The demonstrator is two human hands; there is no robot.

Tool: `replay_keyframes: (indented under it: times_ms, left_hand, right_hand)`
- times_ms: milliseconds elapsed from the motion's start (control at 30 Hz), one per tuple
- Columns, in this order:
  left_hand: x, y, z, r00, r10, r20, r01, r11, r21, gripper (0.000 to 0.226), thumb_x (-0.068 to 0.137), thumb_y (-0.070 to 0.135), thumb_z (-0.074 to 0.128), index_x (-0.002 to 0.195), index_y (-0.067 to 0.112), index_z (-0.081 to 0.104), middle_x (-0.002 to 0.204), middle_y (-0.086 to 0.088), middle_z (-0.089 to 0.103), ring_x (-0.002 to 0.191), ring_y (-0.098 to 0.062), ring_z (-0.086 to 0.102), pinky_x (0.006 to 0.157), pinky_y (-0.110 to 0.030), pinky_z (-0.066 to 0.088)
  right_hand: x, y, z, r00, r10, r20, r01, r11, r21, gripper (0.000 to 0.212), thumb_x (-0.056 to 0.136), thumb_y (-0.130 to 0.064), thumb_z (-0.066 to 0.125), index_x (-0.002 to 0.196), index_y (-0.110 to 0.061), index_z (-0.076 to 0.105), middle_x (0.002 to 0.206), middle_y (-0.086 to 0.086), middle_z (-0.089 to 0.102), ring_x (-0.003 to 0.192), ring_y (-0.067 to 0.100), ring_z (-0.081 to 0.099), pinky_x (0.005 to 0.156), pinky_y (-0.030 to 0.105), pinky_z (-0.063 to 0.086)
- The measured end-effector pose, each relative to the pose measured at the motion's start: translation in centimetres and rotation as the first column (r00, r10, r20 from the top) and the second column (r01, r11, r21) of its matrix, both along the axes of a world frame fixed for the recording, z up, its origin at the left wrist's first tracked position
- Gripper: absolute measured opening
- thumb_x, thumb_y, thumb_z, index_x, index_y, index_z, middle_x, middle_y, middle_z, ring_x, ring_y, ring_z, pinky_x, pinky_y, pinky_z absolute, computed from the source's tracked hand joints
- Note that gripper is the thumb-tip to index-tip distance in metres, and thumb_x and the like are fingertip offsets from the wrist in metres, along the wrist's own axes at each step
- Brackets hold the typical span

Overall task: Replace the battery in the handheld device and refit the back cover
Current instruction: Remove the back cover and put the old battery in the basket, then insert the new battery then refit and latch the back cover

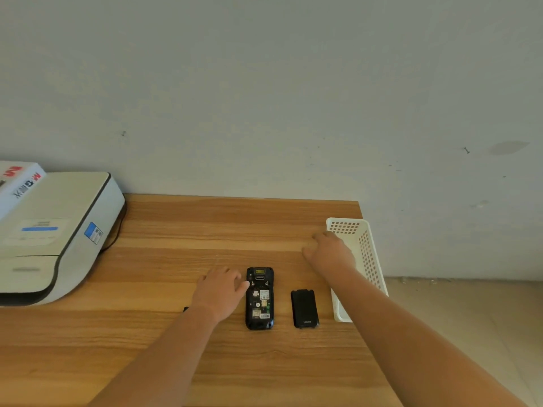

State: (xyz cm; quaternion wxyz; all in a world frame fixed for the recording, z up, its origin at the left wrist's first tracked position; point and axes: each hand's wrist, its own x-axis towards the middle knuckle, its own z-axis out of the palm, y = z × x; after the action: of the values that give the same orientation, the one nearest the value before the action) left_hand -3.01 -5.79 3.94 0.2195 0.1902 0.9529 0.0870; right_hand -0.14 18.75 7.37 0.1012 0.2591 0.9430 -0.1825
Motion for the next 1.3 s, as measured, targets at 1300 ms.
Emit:
replay_keyframes:
  times_ms: [1300]
  left_hand:
    - [0.4,-12.8,-6.8,0.989,-0.125,0.082,0.136,0.980,-0.148,0.084,0.084,0.035,0.072,0.152,0.023,0.024,0.158,0.007,0.022,0.144,-0.016,0.021,0.118,-0.041,0.018]
  right_hand:
    - [3.7,-8.3,-6.2,0.957,0.236,0.167,-0.238,0.971,-0.014,0.045,0.097,-0.042,0.044,0.138,-0.023,0.047,0.142,0.000,0.048,0.121,0.022,0.052,0.101,0.038,0.042]
